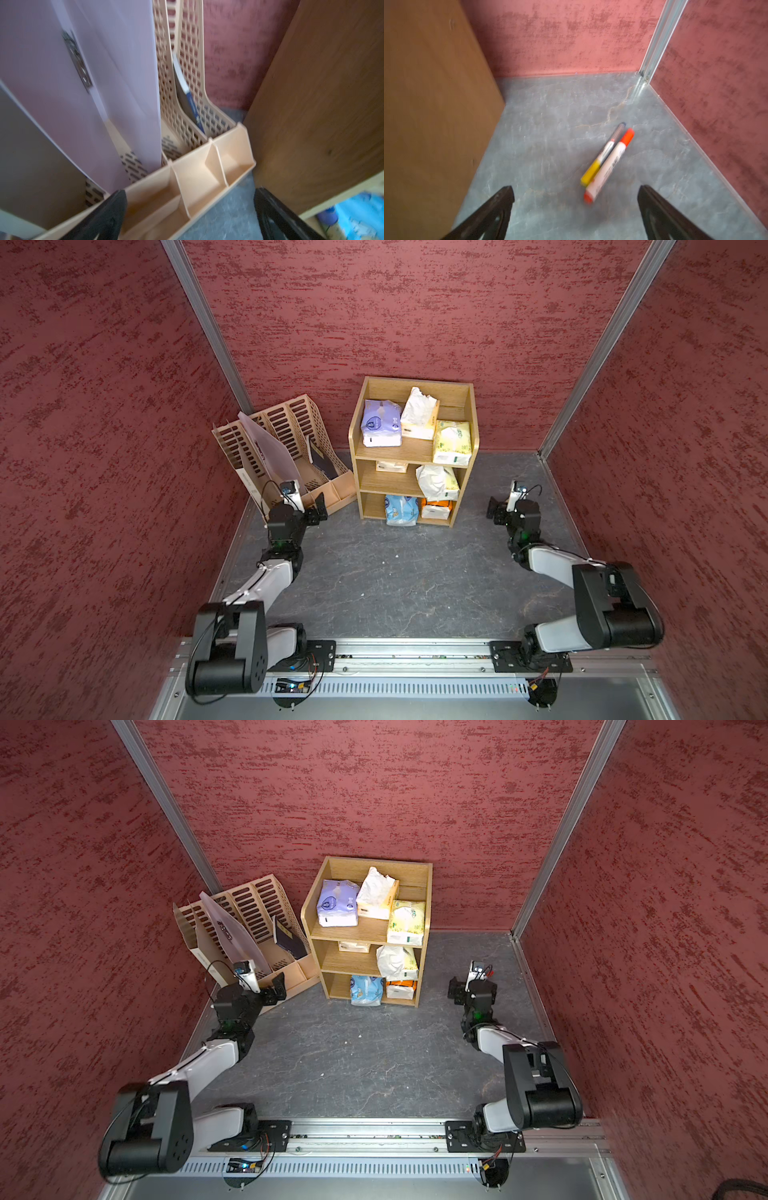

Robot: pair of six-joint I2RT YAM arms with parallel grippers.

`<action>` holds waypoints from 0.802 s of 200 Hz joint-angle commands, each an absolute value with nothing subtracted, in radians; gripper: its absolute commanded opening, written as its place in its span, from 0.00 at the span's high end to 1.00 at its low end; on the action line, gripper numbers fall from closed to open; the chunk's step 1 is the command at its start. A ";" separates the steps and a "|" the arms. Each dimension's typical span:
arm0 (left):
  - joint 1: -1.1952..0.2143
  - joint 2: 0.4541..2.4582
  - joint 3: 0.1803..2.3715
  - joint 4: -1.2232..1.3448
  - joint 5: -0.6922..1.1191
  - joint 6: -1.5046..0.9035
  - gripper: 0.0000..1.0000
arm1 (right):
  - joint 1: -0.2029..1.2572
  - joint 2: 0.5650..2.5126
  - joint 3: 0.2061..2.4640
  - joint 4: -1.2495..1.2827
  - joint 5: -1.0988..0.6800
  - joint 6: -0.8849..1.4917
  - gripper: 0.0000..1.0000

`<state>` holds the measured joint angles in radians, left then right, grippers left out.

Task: Remove the tissue boxes from the shelf
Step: Adjust the box of tissues on the shelf.

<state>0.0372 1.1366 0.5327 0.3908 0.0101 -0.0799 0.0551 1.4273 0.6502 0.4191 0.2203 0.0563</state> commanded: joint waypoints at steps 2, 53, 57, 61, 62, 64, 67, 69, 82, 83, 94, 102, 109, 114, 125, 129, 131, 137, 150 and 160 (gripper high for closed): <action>-0.018 1.002 0.690 -0.104 -0.097 -0.188 0.00 | 0.049 1.348 0.811 -0.067 0.348 0.186 0.02; -0.160 0.882 1.075 -0.688 -0.113 -0.397 0.00 | 0.048 1.107 0.897 -0.450 0.126 0.343 0.02; -0.183 0.886 1.107 -0.730 -0.145 -0.406 0.00 | 0.048 1.092 0.909 -0.489 0.109 0.352 0.02; -0.207 0.889 1.137 -0.761 -0.176 -0.408 0.00 | 0.048 1.076 0.921 -0.525 0.091 0.368 0.02; -0.213 0.889 1.143 -0.769 -0.184 -0.407 0.00 | 0.048 1.073 0.924 -0.535 0.087 0.370 0.02; -0.228 0.892 1.158 -0.781 -0.194 -0.406 0.00 | 0.048 1.065 0.930 -0.554 0.079 0.376 0.01; -0.247 0.894 1.176 -0.793 -0.208 -0.399 0.00 | 0.049 1.055 0.937 -0.579 0.065 0.383 0.02; -0.260 0.894 1.186 -0.798 -0.218 -0.394 0.00 | 0.049 1.048 0.941 -0.596 0.055 0.388 0.02; -0.350 0.904 1.239 -0.796 -0.278 -0.351 0.00 | 0.054 1.006 0.976 -0.693 0.013 0.420 0.05; -0.357 0.905 1.243 -0.793 -0.282 -0.347 0.00 | 0.056 1.003 0.979 -0.700 0.010 0.421 0.06; -0.418 0.916 1.268 -0.737 -0.292 -0.294 0.00 | 0.073 0.984 1.018 -0.781 -0.003 0.443 0.06; -0.450 0.926 1.283 -0.688 -0.303 -0.280 0.00 | 0.088 0.983 1.052 -0.834 -0.022 0.456 0.06; -0.464 0.940 1.301 -0.657 -0.306 -0.293 0.00 | 0.108 0.991 1.088 -0.872 -0.044 0.460 0.06; -0.465 0.956 1.321 -0.649 -0.296 -0.310 0.00 | 0.127 0.997 1.112 -0.897 -0.049 0.468 0.06; -0.466 1.015 1.397 -0.681 -0.272 -0.344 0.00 | 0.184 1.010 1.160 -0.941 -0.037 0.488 0.07; -0.467 1.040 1.431 -0.701 -0.262 -0.352 0.00 | 0.206 1.012 1.177 -0.951 -0.029 0.493 0.06; -0.470 1.054 1.449 -0.709 -0.256 -0.353 0.00 | 0.215 1.012 1.184 -0.954 -0.026 0.496 0.06; -0.479 1.090 1.495 -0.734 -0.244 -0.354 0.00 | 0.251 1.010 1.204 -0.964 -0.012 0.506 0.06; -0.523 1.153 1.570 -0.749 -0.243 -0.329 0.00 | 0.318 0.998 1.244 -0.976 0.034 0.543 0.09; -0.548 1.197 1.626 -0.767 -0.247 -0.313 0.00 | 0.357 0.996 1.275 -0.979 0.051 0.579 0.11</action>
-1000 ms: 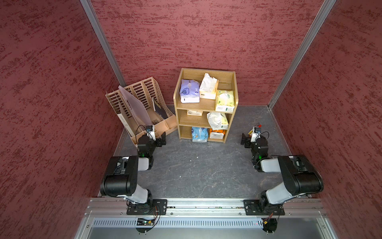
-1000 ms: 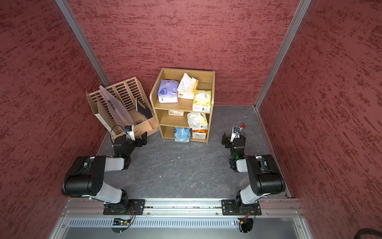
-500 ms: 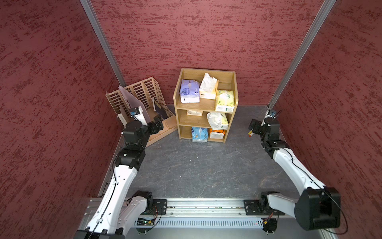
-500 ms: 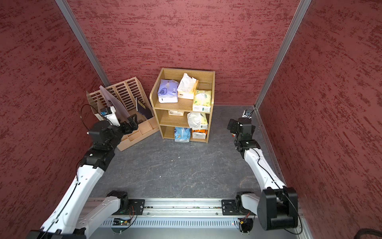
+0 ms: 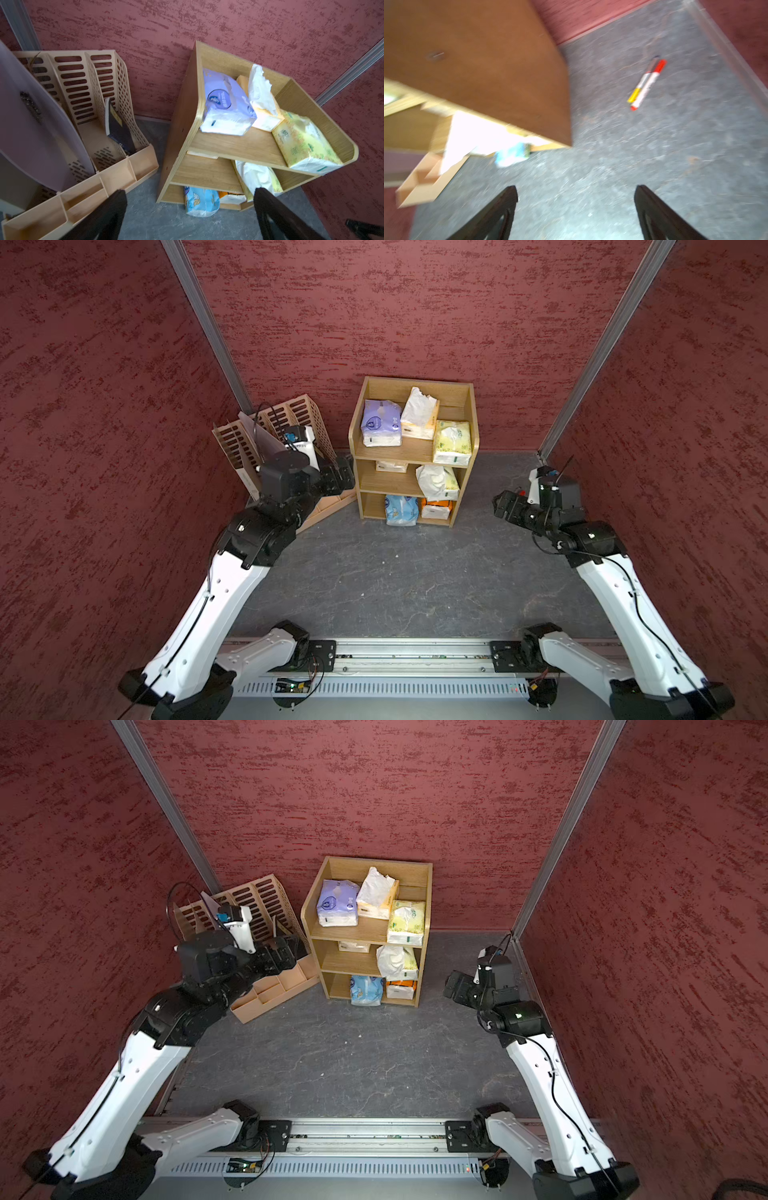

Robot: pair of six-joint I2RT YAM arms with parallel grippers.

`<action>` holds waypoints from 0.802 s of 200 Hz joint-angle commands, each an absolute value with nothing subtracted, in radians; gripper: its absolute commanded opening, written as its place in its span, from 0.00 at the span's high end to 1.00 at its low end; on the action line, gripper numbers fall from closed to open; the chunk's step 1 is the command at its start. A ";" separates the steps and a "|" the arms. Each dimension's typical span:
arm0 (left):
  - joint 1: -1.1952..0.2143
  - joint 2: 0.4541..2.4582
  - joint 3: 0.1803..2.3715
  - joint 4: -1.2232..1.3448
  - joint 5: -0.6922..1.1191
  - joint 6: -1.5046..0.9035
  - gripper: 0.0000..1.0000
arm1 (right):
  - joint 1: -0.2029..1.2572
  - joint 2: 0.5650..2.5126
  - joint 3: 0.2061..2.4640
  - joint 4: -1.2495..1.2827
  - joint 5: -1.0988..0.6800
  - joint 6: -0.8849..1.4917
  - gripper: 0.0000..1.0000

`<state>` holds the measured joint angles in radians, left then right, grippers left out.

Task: Remove the tissue boxes from the shelf
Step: Adjust the box of tissues on the shelf.

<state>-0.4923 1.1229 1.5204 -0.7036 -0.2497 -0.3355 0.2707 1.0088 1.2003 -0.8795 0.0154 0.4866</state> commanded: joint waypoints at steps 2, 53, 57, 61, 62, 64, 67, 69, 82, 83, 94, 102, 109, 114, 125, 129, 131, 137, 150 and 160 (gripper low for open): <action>-0.550 1.206 1.639 -0.773 -0.246 -0.314 0.00 | 0.366 0.996 1.281 -0.978 0.050 0.585 0.12; -0.555 1.348 1.844 -0.842 -0.241 -0.353 0.00 | 0.594 1.166 1.560 -1.014 0.001 0.571 0.18; -0.551 1.348 1.844 -0.841 -0.244 -0.357 0.00 | 0.603 1.176 1.575 -1.004 -0.013 0.574 0.18; -0.545 1.350 1.844 -0.839 -0.241 -0.361 0.00 | 0.610 1.183 1.588 -0.990 -0.030 0.579 0.19; -0.544 1.350 1.844 -0.839 -0.240 -0.362 0.00 | 0.611 1.185 1.591 -0.986 -0.036 0.580 0.19; -0.539 1.350 1.844 -0.840 -0.236 -0.362 0.00 | 0.613 1.188 1.594 -0.977 -0.045 0.583 0.19; -0.533 1.351 1.844 -0.842 -0.229 -0.365 0.00 | 0.615 1.191 1.599 -0.960 -0.059 0.588 0.20; -0.527 1.352 1.844 -0.845 -0.223 -0.367 0.00 | 0.618 1.192 1.601 -0.949 -0.068 0.591 0.20; -0.493 1.359 1.849 -0.872 -0.185 -0.388 0.00 | 0.620 1.199 1.620 -0.890 -0.099 0.617 0.22; -0.491 1.360 1.850 -0.875 -0.180 -0.390 0.00 | 0.620 1.200 1.623 -0.887 -0.100 0.619 0.23; -0.458 1.363 1.856 -0.899 -0.139 -0.414 0.00 | 0.620 1.219 1.660 -0.874 -0.092 0.631 0.23; -0.433 1.363 1.849 -0.897 -0.095 -0.424 0.00 | 0.620 1.238 1.695 -0.876 -0.084 0.630 0.23; -0.416 1.361 1.836 -0.884 -0.064 -0.425 0.00 | 0.620 1.257 1.722 -0.880 -0.075 0.626 0.23; -0.407 1.361 1.827 -0.874 -0.050 -0.426 0.00 | 0.620 1.269 1.739 -0.882 -0.068 0.623 0.23; -0.391 1.363 1.812 -0.850 -0.027 -0.427 0.00 | 0.620 1.307 1.788 -0.898 -0.041 0.614 0.24; -0.384 1.367 1.810 -0.846 -0.016 -0.426 0.00 | 0.620 1.323 1.807 -0.905 -0.032 0.612 0.24; -0.382 1.369 1.811 -0.845 -0.009 -0.426 0.00 | 0.620 1.331 1.811 -0.908 -0.031 0.611 0.24; -0.372 1.379 1.821 -0.847 0.011 -0.428 0.00 | 0.620 1.356 1.846 -0.915 -0.030 0.609 0.25; -0.361 1.405 1.863 -0.873 0.047 -0.417 0.00 | 0.620 1.413 1.919 -0.916 -0.054 0.610 0.25; -0.356 1.423 1.890 -0.897 0.064 -0.400 0.00 | 0.620 1.449 1.952 -0.884 -0.089 0.613 0.25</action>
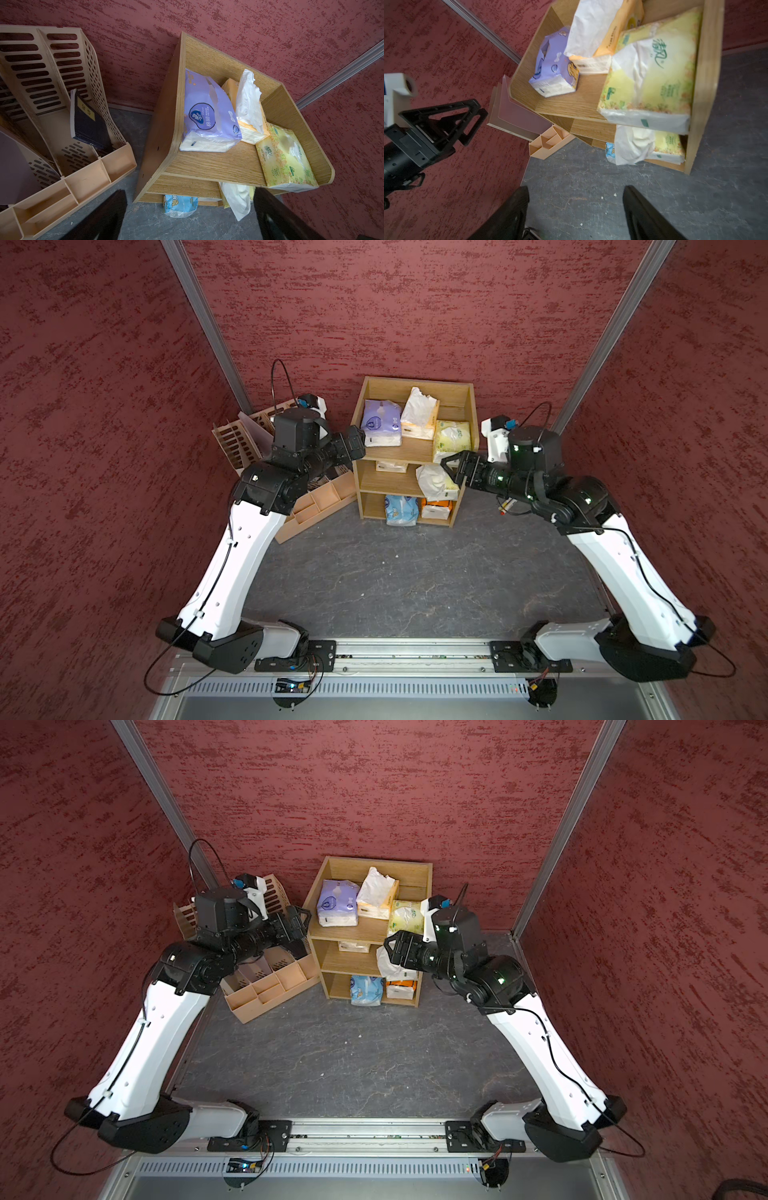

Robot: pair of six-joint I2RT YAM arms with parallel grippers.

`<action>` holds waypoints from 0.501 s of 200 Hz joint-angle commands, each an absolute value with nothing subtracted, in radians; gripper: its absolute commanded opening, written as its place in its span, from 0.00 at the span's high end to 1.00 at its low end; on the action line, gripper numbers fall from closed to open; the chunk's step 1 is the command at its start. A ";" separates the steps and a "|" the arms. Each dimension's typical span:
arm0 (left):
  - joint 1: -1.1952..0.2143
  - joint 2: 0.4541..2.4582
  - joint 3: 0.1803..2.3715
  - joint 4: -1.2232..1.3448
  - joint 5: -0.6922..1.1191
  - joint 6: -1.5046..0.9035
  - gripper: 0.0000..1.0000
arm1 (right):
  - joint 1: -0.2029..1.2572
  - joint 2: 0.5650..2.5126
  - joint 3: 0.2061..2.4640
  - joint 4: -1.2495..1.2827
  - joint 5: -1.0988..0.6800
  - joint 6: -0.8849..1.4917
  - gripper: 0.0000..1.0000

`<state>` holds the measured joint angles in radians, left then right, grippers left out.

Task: Remove the tissue boxes from the shelf
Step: Adjust the box of tissues on the shelf.

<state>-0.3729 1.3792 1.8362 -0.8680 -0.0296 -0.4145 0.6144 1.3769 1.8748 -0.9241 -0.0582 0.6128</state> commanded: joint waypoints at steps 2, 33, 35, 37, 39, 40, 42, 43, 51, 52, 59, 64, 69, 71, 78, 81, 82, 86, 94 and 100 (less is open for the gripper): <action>-0.355 1.427 1.894 -0.901 0.065 -0.398 0.00 | 0.620 1.451 1.956 -0.875 -0.096 0.614 0.25; -0.318 1.420 1.852 -0.852 0.119 -0.442 0.00 | 0.619 1.585 2.034 -0.784 -0.165 0.616 0.25; -0.317 1.420 1.850 -0.847 0.121 -0.445 0.00 | 0.619 1.593 2.041 -0.780 -0.167 0.617 0.25; -0.315 1.419 1.848 -0.842 0.123 -0.448 0.00 | 0.620 1.598 2.047 -0.778 -0.170 0.618 0.26; -0.313 1.420 1.847 -0.839 0.125 -0.450 0.00 | 0.620 1.607 2.053 -0.773 -0.173 0.615 0.25; -0.312 1.420 1.847 -0.838 0.126 -0.451 0.00 | 0.620 1.611 2.055 -0.771 -0.175 0.614 0.25; -0.312 1.423 1.848 -0.836 0.127 -0.453 0.00 | 0.620 1.617 2.060 -0.765 -0.179 0.615 0.25; -0.311 1.423 1.848 -0.835 0.128 -0.454 0.00 | 0.620 1.621 2.063 -0.764 -0.181 0.613 0.26; -0.308 1.430 1.852 -0.830 0.132 -0.455 0.00 | 0.620 1.644 2.077 -0.735 -0.193 0.611 0.26; -0.307 1.431 1.853 -0.829 0.133 -0.456 0.00 | 0.620 1.645 2.078 -0.732 -0.195 0.609 0.26; -0.302 1.438 1.857 -0.829 0.139 -0.454 0.00 | 0.619 1.669 2.092 -0.711 -0.200 0.613 0.26; -0.299 1.443 1.862 -0.828 0.146 -0.456 0.00 | 0.620 1.685 2.102 -0.700 -0.204 0.617 0.26; -0.296 1.449 1.868 -0.829 0.152 -0.458 0.00 | 0.620 1.702 2.115 -0.692 -0.205 0.619 0.26; -0.295 1.451 1.870 -0.831 0.154 -0.459 0.00 | 0.620 1.709 2.121 -0.690 -0.207 0.620 0.26; -0.292 1.459 1.877 -0.831 0.162 -0.469 0.00 | 0.620 1.734 2.141 -0.682 -0.211 0.620 0.26; -0.291 1.461 1.877 -0.831 0.166 -0.471 0.00 | 0.620 1.746 2.151 -0.681 -0.213 0.620 0.26; -0.291 1.462 1.878 -0.830 0.167 -0.473 0.00 | 0.620 1.751 2.154 -0.680 -0.214 0.622 0.26; -0.291 1.463 1.877 -0.827 0.173 -0.477 0.00 | 0.620 1.766 2.167 -0.680 -0.215 0.620 0.26; -0.293 1.463 1.871 -0.816 0.189 -0.483 0.00 | 0.619 1.800 2.195 -0.686 -0.209 0.619 0.27; -0.293 1.461 1.864 -0.807 0.200 -0.487 0.00 | 0.620 1.824 2.217 -0.695 -0.201 0.618 0.27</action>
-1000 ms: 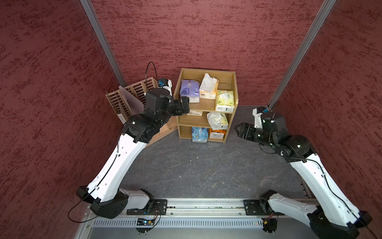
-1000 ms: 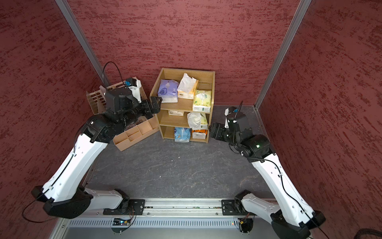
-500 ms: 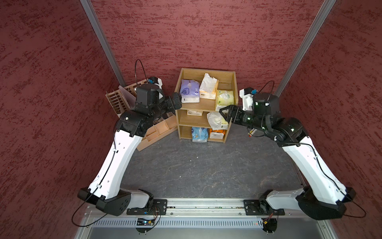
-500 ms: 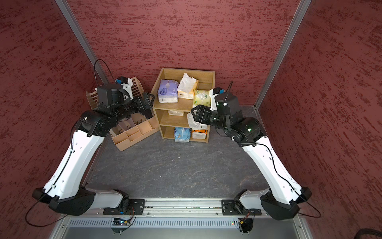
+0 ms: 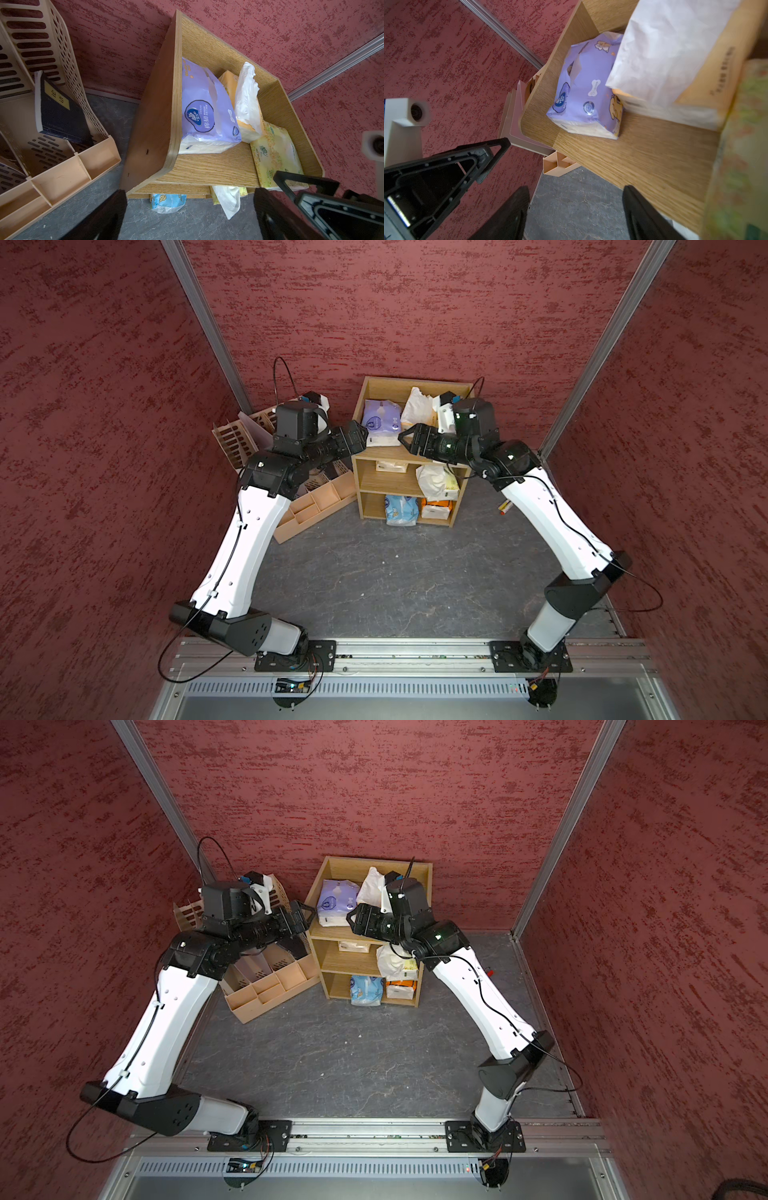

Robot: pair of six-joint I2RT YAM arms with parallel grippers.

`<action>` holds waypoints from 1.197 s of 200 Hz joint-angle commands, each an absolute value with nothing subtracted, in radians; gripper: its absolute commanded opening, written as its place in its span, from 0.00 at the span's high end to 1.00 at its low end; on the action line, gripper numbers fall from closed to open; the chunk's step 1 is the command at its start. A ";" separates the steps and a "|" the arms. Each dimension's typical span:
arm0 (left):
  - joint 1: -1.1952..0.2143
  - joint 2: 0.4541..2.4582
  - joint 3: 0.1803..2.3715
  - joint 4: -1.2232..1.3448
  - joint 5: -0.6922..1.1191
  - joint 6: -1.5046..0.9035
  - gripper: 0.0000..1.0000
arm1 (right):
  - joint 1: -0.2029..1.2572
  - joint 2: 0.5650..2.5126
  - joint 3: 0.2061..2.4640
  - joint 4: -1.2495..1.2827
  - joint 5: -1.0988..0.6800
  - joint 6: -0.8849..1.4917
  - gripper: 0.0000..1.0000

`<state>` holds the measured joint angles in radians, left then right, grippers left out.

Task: Remove the tissue boxes from the shelf
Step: Adjust the box of tissues on the shelf.

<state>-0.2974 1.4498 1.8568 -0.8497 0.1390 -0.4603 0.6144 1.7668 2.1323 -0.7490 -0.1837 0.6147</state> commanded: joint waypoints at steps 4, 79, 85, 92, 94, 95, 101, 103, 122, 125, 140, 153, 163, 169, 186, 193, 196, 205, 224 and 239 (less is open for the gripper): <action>-0.294 1.459 1.859 -0.802 0.203 -0.488 0.00 | 0.620 1.839 2.229 -0.699 -0.195 0.618 0.27; -0.291 1.397 1.770 -0.769 0.206 -0.474 0.00 | 0.609 1.947 2.282 -0.692 -0.079 0.638 0.35; -0.291 1.391 1.760 -0.765 0.205 -0.476 0.00 | 0.609 1.947 2.274 -0.684 -0.075 0.636 0.37; -0.291 1.385 1.750 -0.760 0.205 -0.476 0.00 | 0.608 1.948 2.263 -0.668 -0.079 0.632 0.37; -0.291 1.384 1.748 -0.759 0.206 -0.476 0.00 | 0.607 1.948 2.260 -0.661 -0.082 0.632 0.38; -0.291 1.383 1.747 -0.759 0.206 -0.476 0.00 | 0.607 1.948 2.259 -0.658 -0.083 0.632 0.37; -0.291 1.378 1.742 -0.756 0.205 -0.476 0.00 | 0.607 1.950 2.254 -0.643 -0.091 0.631 0.38; -0.291 1.377 1.741 -0.755 0.204 -0.476 0.00 | 0.606 1.952 2.253 -0.637 -0.094 0.630 0.38; -0.291 1.368 1.731 -0.749 0.201 -0.475 0.00 | 0.604 1.964 2.254 -0.602 -0.124 0.619 0.40; -0.291 1.367 1.729 -0.749 0.201 -0.474 0.00 | 0.605 1.966 2.255 -0.597 -0.130 0.618 0.40; -0.291 1.365 1.730 -0.747 0.197 -0.468 0.00 | 0.605 1.975 2.254 -0.582 -0.152 0.612 0.43; -0.291 1.364 1.730 -0.747 0.194 -0.462 0.00 | 0.605 1.984 2.255 -0.587 -0.155 0.610 0.47; -0.291 1.364 1.730 -0.747 0.192 -0.459 0.00 | 0.606 1.985 2.254 -0.597 -0.153 0.612 0.49; -0.291 1.363 1.730 -0.747 0.190 -0.459 0.00 | 0.606 1.986 2.251 -0.602 -0.154 0.612 0.49; -0.291 1.358 1.726 -0.745 0.189 -0.458 0.00 | 0.606 1.985 2.241 -0.607 -0.158 0.610 0.50; -0.291 1.356 1.721 -0.743 0.189 -0.459 0.00 | 0.605 1.983 2.238 -0.609 -0.160 0.609 0.51; -0.291 1.353 1.720 -0.742 0.189 -0.459 0.00 | 0.605 1.983 2.237 -0.610 -0.161 0.609 0.51; -0.291 1.347 1.715 -0.741 0.187 -0.459 0.00 | 0.606 1.984 2.236 -0.613 -0.164 0.610 0.53; -0.291 1.332 1.696 -0.731 0.181 -0.461 0.00 | 0.606 1.989 2.231 -0.619 -0.169 0.614 0.58; -0.291 1.320 1.679 -0.718 0.175 -0.461 0.00 | 0.606 1.987 2.228 -0.615 -0.179 0.612 0.69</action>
<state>-0.2974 1.3582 1.7023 -0.7540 0.1928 -0.4744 0.6086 1.9789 2.2406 -0.6258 -0.1474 0.6178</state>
